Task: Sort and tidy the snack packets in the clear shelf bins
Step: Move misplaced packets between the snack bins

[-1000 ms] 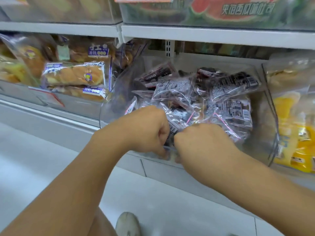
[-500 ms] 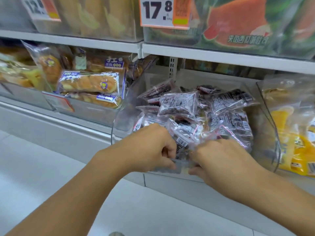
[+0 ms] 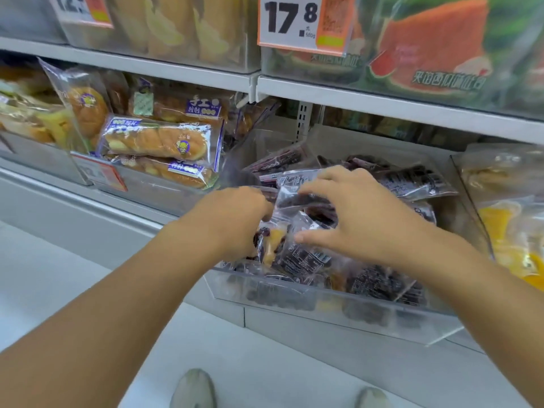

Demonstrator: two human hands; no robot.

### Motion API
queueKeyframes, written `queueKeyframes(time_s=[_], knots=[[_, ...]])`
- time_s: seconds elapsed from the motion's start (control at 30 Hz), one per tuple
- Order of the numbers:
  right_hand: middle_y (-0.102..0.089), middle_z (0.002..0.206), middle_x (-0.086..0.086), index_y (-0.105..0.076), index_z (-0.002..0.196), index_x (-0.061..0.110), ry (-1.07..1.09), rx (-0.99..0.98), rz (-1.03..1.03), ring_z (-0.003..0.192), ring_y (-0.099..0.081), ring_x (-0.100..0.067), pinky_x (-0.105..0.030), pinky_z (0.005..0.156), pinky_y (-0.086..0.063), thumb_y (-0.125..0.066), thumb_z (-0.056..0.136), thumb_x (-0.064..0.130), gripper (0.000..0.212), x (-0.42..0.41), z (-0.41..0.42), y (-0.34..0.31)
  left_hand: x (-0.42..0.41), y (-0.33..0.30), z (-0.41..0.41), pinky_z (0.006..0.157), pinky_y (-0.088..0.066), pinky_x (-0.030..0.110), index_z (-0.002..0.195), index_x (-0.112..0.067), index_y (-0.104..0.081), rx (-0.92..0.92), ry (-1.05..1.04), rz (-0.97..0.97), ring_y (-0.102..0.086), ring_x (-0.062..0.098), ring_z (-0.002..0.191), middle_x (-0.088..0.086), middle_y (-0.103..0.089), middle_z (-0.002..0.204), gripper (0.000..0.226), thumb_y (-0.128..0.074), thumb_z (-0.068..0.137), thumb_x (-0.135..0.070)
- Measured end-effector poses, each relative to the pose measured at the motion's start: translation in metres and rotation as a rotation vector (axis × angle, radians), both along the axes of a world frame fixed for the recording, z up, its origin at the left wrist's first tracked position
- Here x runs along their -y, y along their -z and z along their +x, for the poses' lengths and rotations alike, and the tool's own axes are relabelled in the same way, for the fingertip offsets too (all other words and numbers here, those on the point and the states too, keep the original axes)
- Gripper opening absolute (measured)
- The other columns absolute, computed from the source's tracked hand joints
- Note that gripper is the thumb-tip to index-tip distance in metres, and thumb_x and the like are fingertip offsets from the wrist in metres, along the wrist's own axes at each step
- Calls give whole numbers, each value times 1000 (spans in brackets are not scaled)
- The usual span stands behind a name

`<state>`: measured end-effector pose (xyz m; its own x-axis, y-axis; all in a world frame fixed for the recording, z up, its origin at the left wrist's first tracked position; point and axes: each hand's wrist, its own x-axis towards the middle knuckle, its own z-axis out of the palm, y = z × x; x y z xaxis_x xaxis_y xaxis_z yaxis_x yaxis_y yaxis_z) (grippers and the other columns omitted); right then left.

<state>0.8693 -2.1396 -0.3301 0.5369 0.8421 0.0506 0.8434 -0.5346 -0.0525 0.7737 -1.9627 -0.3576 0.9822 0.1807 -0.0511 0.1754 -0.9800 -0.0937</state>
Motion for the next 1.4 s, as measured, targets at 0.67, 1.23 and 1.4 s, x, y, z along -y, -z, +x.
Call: queueKeyframes(time_s=[0.67, 1.23, 1.4], knots=[[-55, 75, 10, -59, 71, 26, -150, 93, 254, 72, -54, -12, -36, 65, -50, -54, 92, 57, 38, -15, -15, -22, -33, -11, -4, 88, -51, 35, 121, -23, -64, 544, -53, -228, -58, 15, 103, -6, -63, 114, 43, -76, 83, -37], [-72, 96, 10, -74, 106, 39, -162, -362, -189, 77, -64, -1, -23, 70, -52, -78, 84, 23, 27, -47, 48, -48, -27, -7, -2, 123, 13, 42, 121, -35, -69, 134, 198, -116, -57, 4, 121, -14, -70, 117, 84, -39, 69, -93], [-54, 145, -3, -45, 146, 25, 33, 79, 75, 127, -53, -22, -35, 103, -46, -63, 95, 29, 55, -77, 76, -20, -16, -8, -4, 84, -54, 42, 87, -24, -72, 314, 175, -312, -62, 15, 88, -6, -66, 94, 64, -35, 90, -76]])
